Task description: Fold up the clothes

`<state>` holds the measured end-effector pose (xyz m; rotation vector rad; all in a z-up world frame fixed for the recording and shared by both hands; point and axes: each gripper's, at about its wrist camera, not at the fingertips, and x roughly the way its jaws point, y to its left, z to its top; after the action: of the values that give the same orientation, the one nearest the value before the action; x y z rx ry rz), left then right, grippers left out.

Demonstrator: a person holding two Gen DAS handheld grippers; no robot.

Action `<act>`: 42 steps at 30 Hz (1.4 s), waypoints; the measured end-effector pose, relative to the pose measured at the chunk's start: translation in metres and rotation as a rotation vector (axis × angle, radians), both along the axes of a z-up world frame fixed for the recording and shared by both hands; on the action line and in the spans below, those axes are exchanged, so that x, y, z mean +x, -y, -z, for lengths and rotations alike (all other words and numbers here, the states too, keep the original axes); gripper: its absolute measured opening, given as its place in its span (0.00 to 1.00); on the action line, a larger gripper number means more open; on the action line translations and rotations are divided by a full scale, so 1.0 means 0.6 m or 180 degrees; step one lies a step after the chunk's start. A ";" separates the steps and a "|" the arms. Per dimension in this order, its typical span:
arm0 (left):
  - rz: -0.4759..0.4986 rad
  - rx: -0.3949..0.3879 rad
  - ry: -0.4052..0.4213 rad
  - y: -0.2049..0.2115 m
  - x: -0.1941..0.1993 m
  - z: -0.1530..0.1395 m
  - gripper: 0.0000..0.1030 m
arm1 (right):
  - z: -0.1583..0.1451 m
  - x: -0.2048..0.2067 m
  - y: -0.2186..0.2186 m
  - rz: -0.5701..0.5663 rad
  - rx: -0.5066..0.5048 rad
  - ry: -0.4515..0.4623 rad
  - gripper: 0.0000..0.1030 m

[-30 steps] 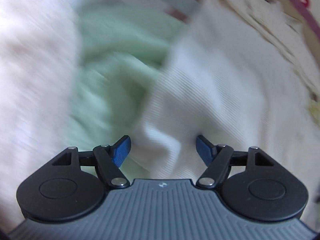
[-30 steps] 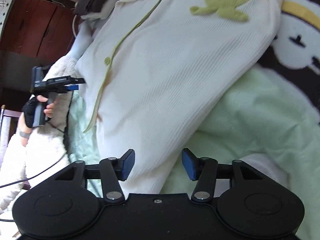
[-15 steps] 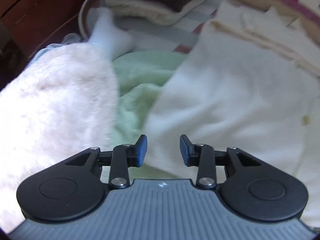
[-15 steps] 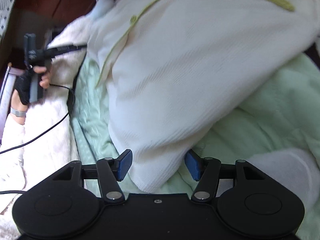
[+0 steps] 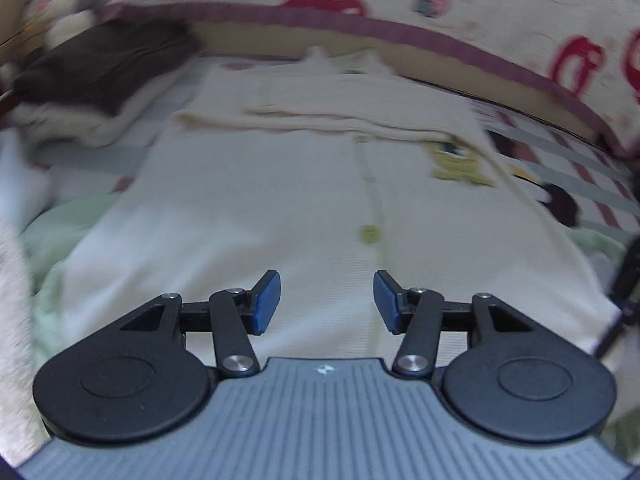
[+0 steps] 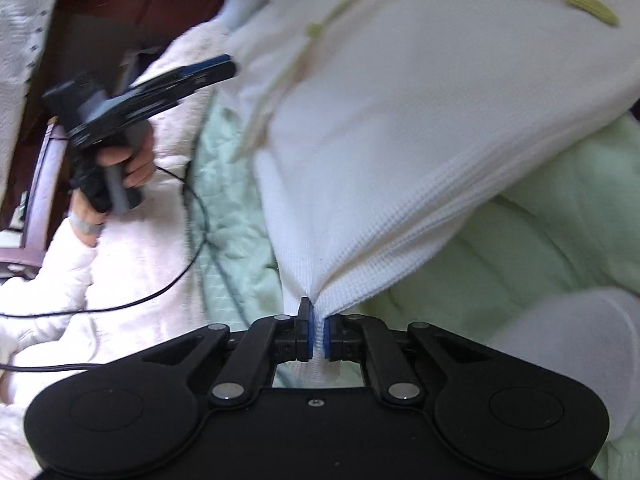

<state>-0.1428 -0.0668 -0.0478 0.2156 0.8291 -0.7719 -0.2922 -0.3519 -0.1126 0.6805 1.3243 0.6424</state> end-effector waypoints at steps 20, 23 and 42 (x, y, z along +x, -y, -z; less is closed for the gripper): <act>0.1087 -0.0353 0.0337 0.146 -0.092 -0.001 0.76 | -0.095 0.132 -0.011 0.0387 0.0611 0.0636 0.07; 0.0917 -0.0380 0.0252 0.146 -0.086 0.012 0.02 | -0.094 0.123 0.022 0.0490 0.0602 0.0682 0.11; -0.0083 -0.0829 -0.0018 0.042 0.006 0.017 0.02 | 0.067 0.236 0.424 0.3306 -0.0935 0.0476 0.52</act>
<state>-0.1394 -0.0918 -0.0582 -0.0294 0.7272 -0.8474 -0.1508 -0.6066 -0.1525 0.9296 0.7404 -0.3324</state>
